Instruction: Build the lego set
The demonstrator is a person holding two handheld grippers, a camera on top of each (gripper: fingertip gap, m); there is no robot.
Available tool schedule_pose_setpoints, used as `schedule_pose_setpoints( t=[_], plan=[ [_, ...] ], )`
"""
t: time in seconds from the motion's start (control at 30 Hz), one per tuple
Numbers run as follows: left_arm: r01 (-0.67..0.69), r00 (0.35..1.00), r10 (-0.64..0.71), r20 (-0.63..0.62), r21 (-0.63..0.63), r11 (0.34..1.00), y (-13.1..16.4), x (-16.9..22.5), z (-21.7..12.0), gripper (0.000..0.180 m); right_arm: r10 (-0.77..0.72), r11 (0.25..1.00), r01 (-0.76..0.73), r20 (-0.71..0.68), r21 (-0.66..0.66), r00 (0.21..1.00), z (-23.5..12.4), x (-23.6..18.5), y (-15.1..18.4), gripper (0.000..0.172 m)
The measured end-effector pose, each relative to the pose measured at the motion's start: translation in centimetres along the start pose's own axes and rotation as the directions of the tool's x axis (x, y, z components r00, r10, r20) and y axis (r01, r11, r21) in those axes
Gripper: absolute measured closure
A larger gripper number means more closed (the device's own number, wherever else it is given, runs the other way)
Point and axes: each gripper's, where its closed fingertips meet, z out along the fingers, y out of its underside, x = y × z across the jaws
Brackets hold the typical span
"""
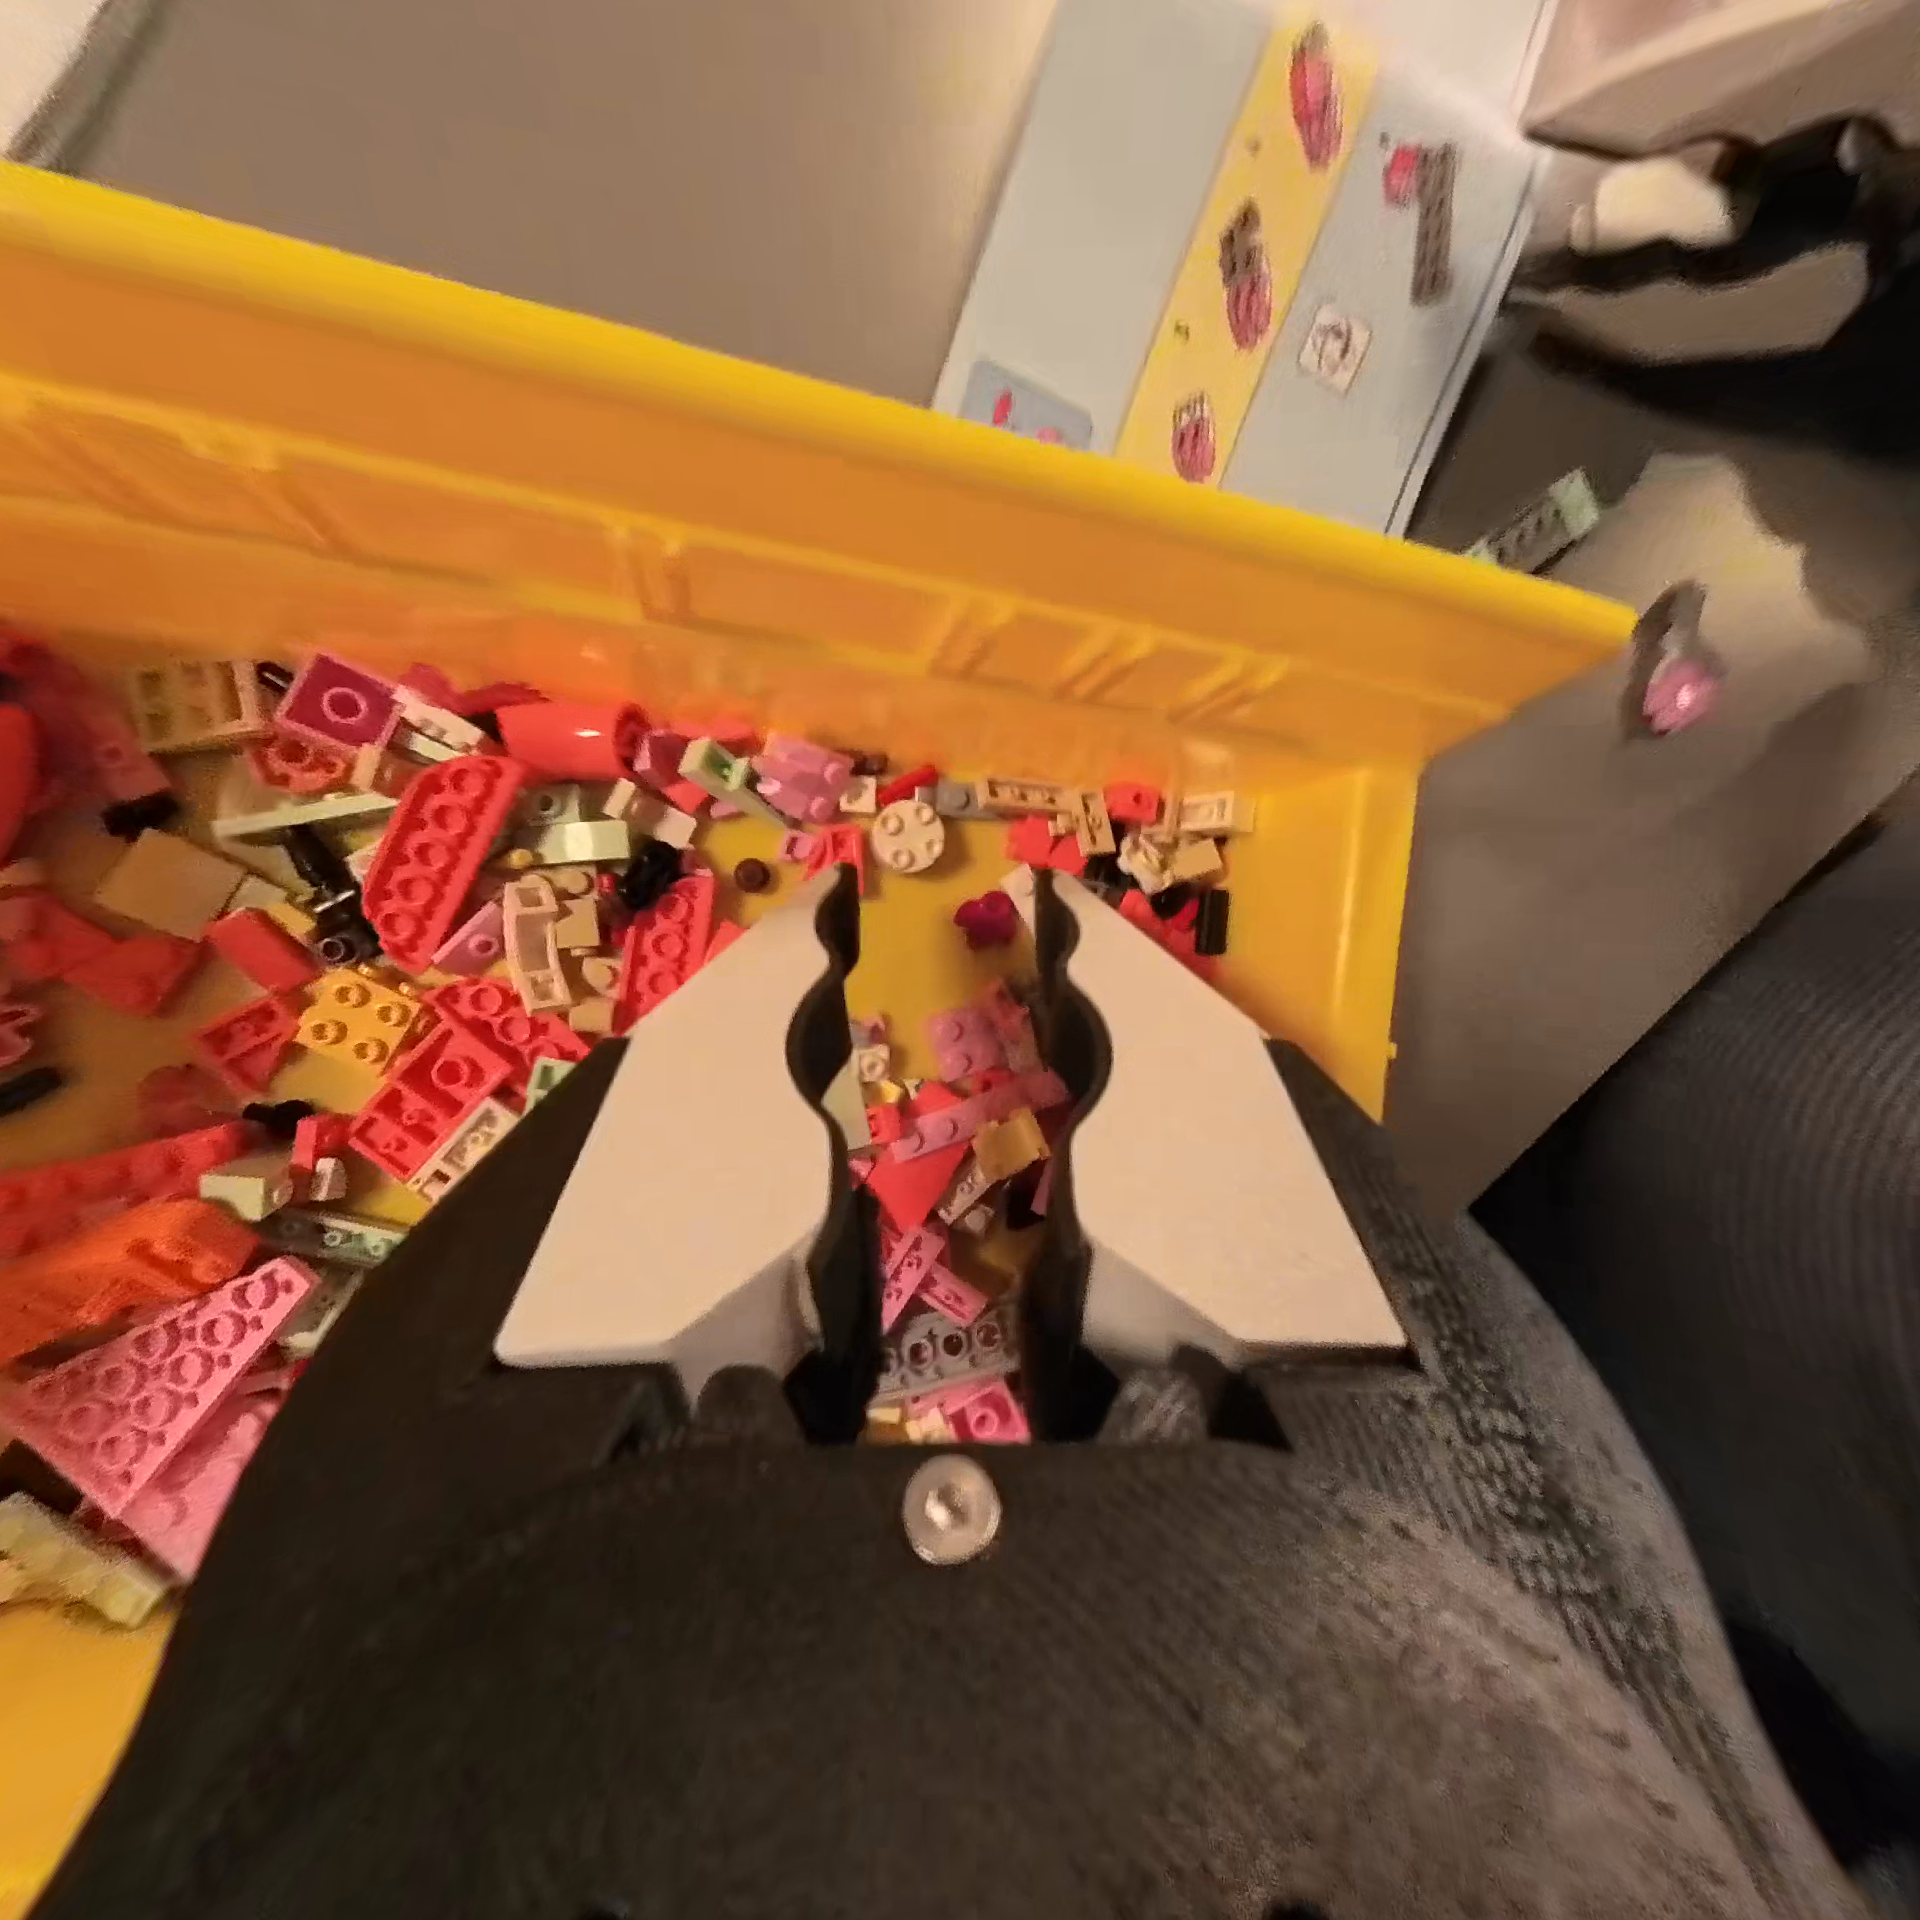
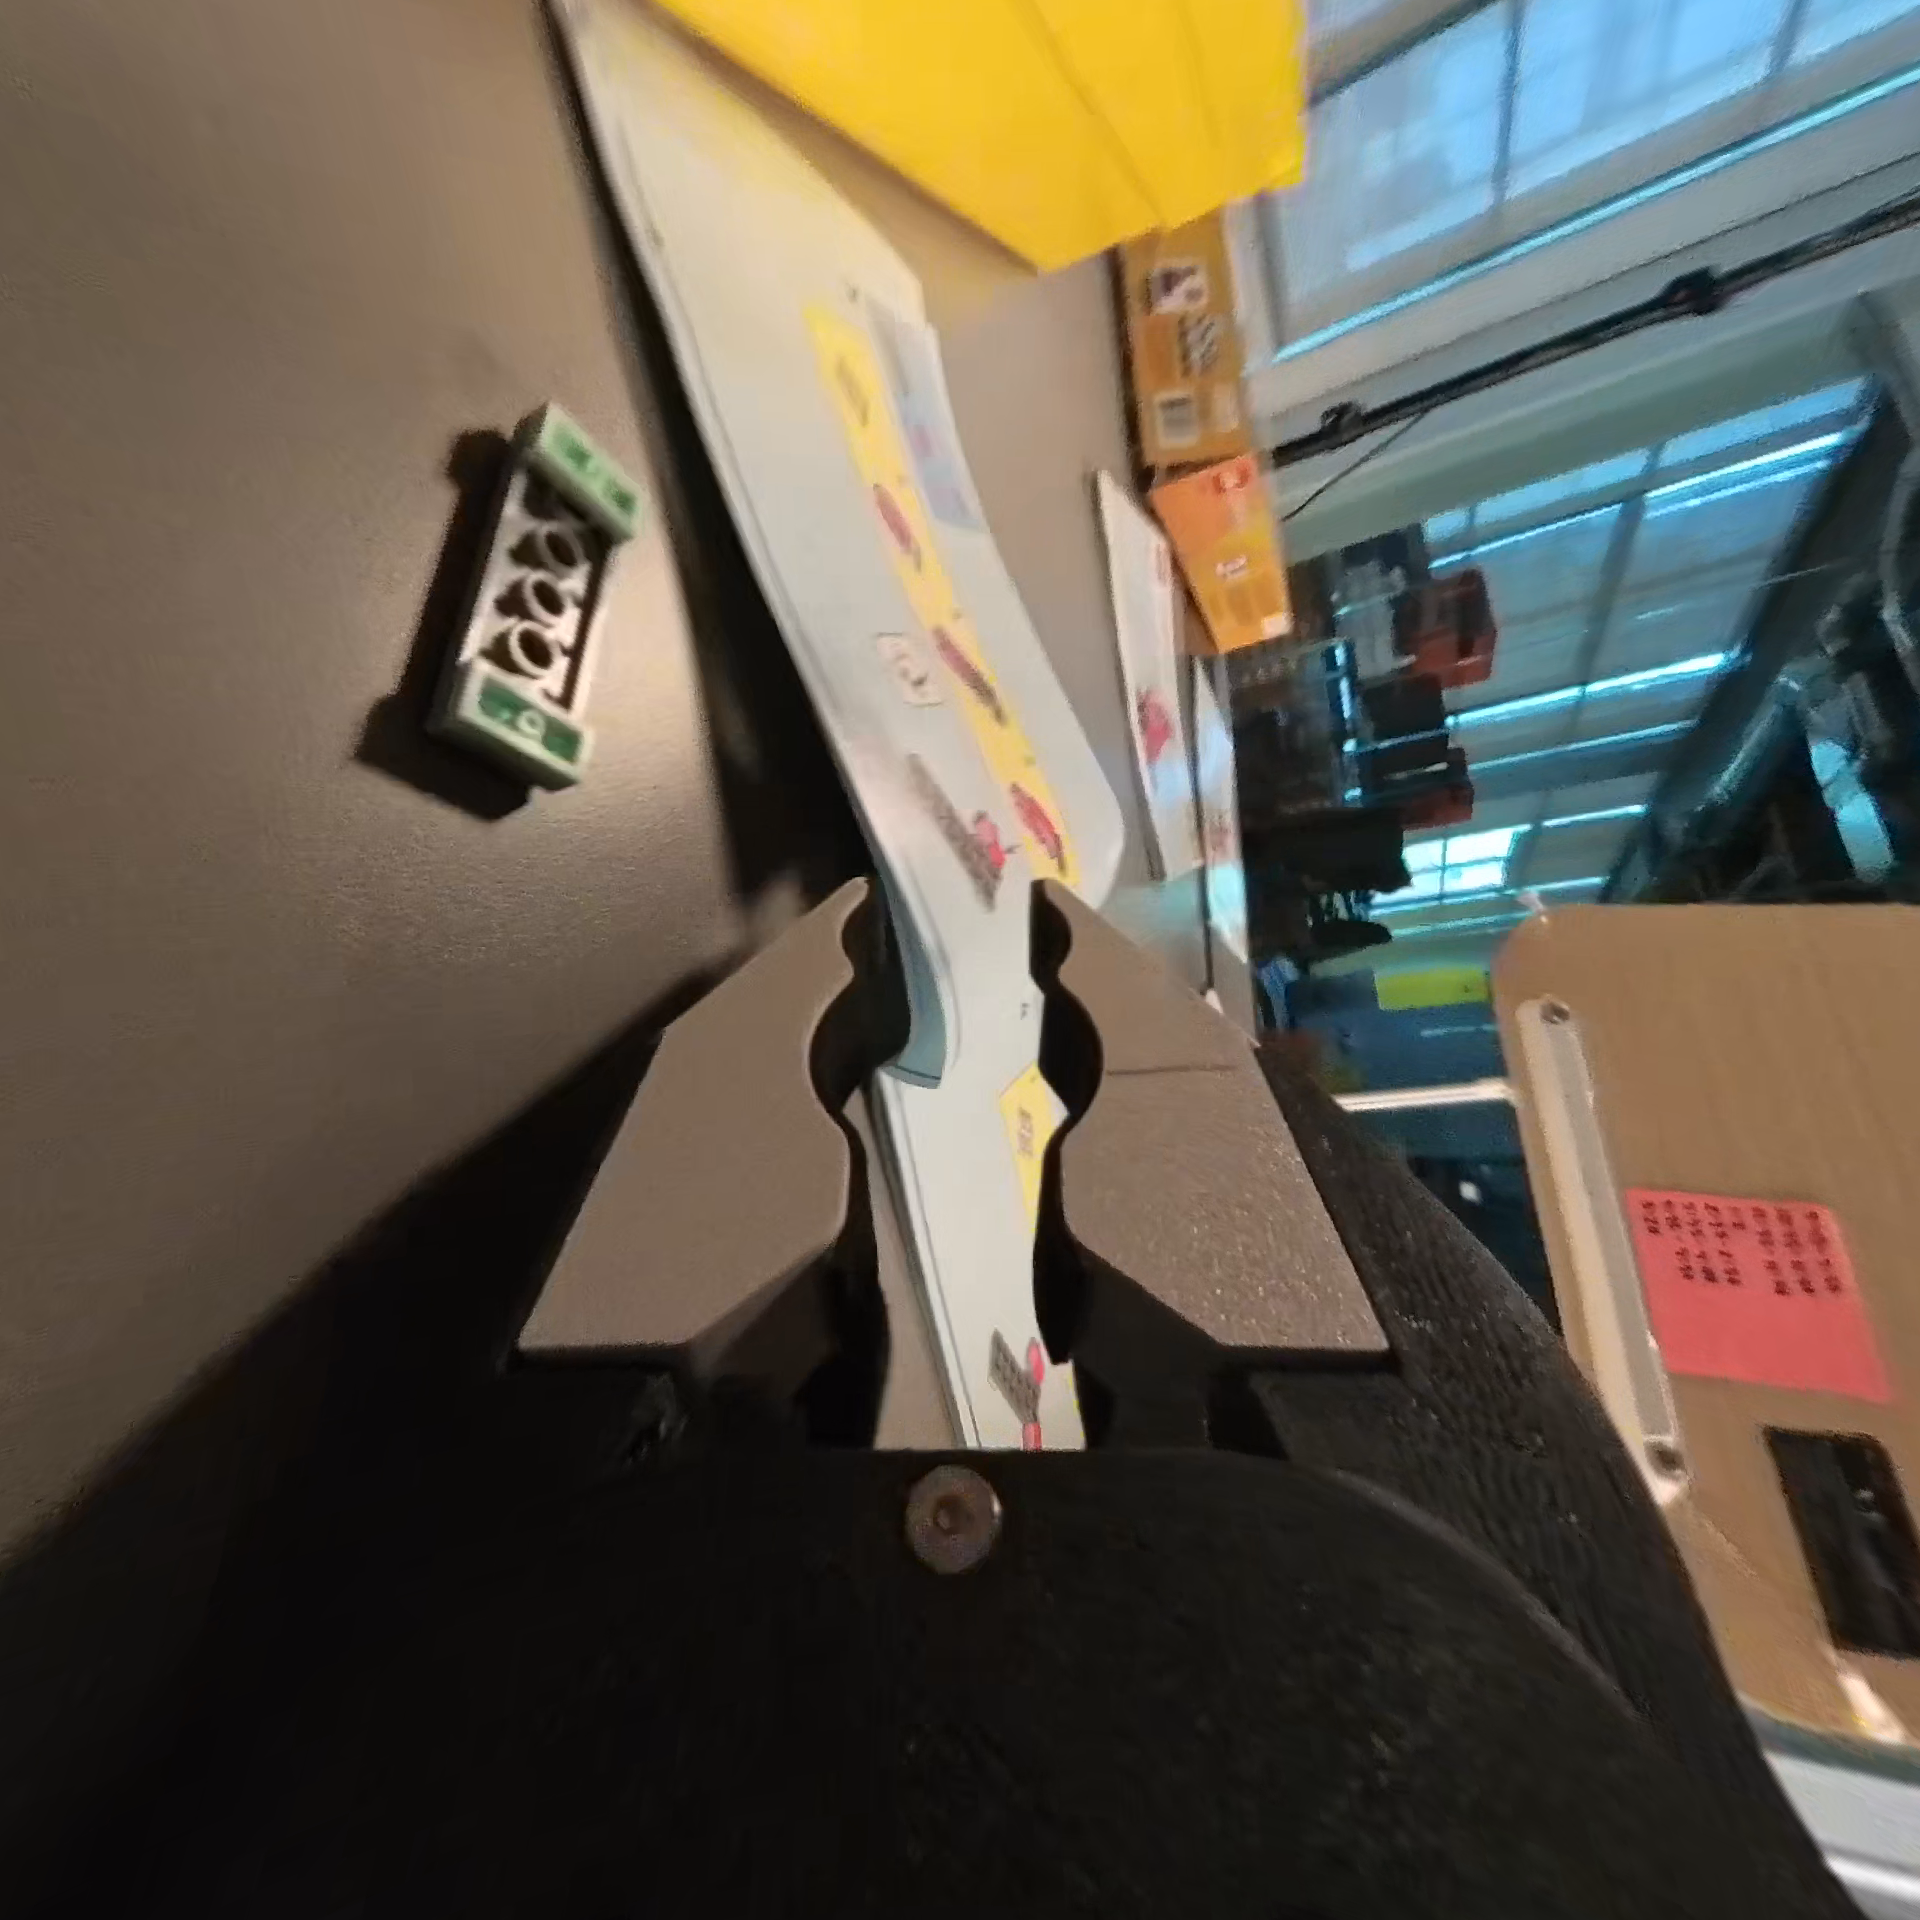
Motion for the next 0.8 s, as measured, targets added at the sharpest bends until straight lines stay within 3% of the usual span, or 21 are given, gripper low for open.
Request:
schedule_pose_setpoints(
  t=[0.1,0.17,0.3,0.6,0.8],
  plan=[
    [0.045,0.998,-0.045,-0.046,0.003,0.999,0.0,0.2,0.0,0.150,0.126,0.990,-0.105,-0.254,0.094,0.959,-1.6,4.6,0.0,0.147],
    [0.030,0.998,-0.032,-0.054,-0.043,0.999,0.7,0.4,0.4,0.158,0.133,0.990,-0.102,-0.381,0.100,0.915,-2.4,6.5,0.6,0.153],
    [-0.028,0.999,0.022,-0.042,-0.155,0.987,2.4,0.8,1.3,0.160,0.125,0.992,-0.108,-0.435,0.064,0.892,-2.3,7.3,1.5,0.153],
    [-0.013,0.999,0.006,-0.041,-0.170,0.985,2.7,0.6,1.6,0.158,0.154,0.986,-0.143,-0.125,0.087,0.980,0.0,2.3,0.7,0.161],
    [0.001,0.999,-0.009,-0.048,-0.177,0.984,2.8,0.6,1.8,0.157,0.180,0.977,-0.188,0.089,0.095,0.980,0.8,-0.6,-1.3,0.167]
  ],
)
